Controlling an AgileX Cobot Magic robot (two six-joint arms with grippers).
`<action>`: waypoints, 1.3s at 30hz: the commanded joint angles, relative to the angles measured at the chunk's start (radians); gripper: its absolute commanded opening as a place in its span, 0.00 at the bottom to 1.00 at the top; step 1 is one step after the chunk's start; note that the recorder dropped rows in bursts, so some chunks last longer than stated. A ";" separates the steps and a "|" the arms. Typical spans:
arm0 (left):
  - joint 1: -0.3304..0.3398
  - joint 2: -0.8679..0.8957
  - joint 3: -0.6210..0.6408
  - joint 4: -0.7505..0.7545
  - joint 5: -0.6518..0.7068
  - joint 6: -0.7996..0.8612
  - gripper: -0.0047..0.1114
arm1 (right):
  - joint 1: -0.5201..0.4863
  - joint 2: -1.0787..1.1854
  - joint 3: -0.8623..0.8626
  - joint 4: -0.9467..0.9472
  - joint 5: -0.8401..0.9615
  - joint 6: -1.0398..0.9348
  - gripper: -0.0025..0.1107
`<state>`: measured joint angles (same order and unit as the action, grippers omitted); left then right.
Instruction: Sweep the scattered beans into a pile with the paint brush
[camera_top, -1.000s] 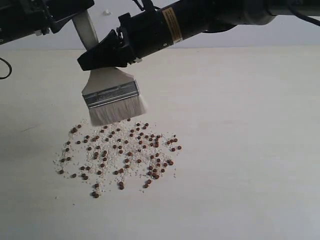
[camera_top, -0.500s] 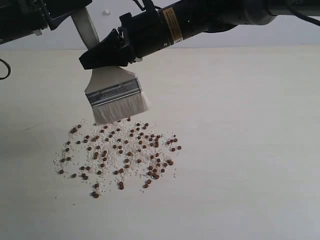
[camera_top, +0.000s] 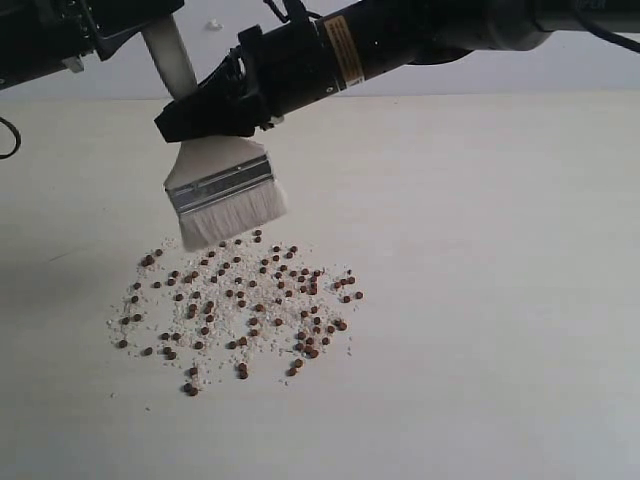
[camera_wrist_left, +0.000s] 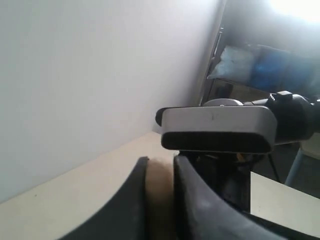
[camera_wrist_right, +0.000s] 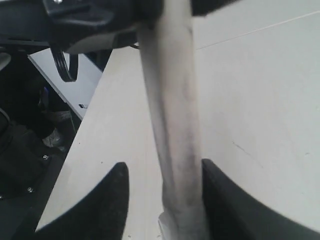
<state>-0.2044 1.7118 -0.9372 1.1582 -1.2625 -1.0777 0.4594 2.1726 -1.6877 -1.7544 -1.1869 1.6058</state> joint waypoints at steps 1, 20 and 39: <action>0.000 -0.005 -0.005 -0.005 0.041 0.002 0.04 | -0.002 -0.014 -0.006 0.046 -0.034 -0.020 0.51; 0.000 -0.005 -0.005 0.004 0.041 0.002 0.04 | -0.002 -0.014 -0.006 0.184 -0.034 -0.146 0.48; 0.000 -0.005 -0.005 0.025 0.041 0.008 0.04 | 0.000 -0.012 -0.006 0.184 -0.034 -0.138 0.17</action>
<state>-0.2044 1.7118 -0.9372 1.1964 -1.2441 -1.0798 0.4594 2.1726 -1.6877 -1.5890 -1.1825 1.4702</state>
